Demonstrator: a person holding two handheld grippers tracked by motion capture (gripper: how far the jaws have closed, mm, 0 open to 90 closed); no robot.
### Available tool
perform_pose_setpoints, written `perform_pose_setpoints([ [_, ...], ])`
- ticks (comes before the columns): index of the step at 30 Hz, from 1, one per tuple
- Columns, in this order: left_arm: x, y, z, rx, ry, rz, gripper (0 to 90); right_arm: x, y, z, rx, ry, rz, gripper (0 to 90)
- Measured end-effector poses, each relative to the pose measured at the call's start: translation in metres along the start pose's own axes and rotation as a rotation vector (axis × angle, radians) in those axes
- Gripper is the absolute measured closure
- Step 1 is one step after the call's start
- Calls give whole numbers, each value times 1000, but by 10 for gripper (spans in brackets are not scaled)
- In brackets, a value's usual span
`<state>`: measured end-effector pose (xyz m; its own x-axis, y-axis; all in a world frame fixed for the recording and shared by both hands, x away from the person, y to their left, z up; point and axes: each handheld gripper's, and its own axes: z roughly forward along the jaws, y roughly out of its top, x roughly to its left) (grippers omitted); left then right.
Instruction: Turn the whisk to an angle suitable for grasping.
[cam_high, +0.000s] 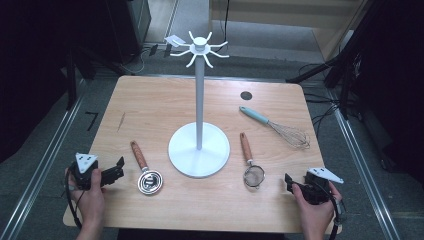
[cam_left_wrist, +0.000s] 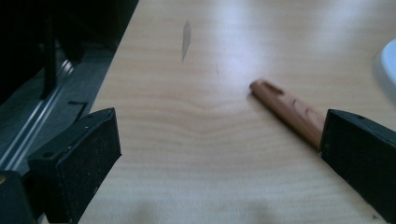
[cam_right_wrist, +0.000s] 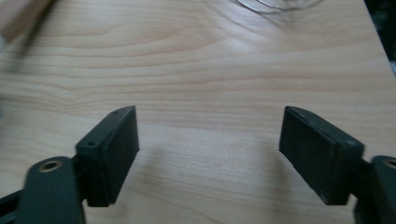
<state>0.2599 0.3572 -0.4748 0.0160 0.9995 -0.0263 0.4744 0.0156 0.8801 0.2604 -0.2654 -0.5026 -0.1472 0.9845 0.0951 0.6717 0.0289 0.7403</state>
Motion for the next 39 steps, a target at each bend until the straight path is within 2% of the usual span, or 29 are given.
perform_pose_setpoints([
  [1,1,-1,0,-13,5,-3,0,1,3,-2,2,16,-28,249],
  [4,4,-6,3,-12,-18,-25,0,5,15,-7,19,40,-133,259],
  [7,4,-7,2,-32,-2,-31,0,5,34,-12,21,129,-208,291],
  [9,2,-7,1,-37,-1,-9,0,4,45,-12,26,158,-235,348],
  [11,-1,-8,0,-35,0,26,0,4,57,-12,33,165,-285,367],
  [13,-3,-8,1,-34,8,42,0,6,71,-11,24,165,-338,387],
  [16,-1,-7,2,-26,10,19,0,7,91,-3,26,175,-391,373],
  [19,0,-8,1,-35,6,13,0,5,109,8,79,179,-414,393],
  [21,0,-7,1,-28,5,15,0,1,120,15,126,205,-413,404],
  [23,0,-7,1,-24,5,13,0,-1,129,21,140,238,-401,412],
  [26,-1,-7,1,-24,6,22,0,-1,140,27,153,258,-425,443],
  [27,-1,-7,1,-22,8,23,0,0,144,30,160,253,-443,499],
  [28,-1,-7,1,-21,9,23,0,3,147,32,168,236,-451,520],
  [30,-1,-7,2,-18,12,18,0,8,157,40,190,238,-479,557],
  [31,-1,-7,3,-12,10,20,0,11,160,43,198,229,-492,559],
  [35,-1,-7,2,-23,12,10,0,20,175,58,220,257,-523,538],
  [39,-1,-7,2,-19,14,10,0,33,184,74,253,278,-596,502],
])
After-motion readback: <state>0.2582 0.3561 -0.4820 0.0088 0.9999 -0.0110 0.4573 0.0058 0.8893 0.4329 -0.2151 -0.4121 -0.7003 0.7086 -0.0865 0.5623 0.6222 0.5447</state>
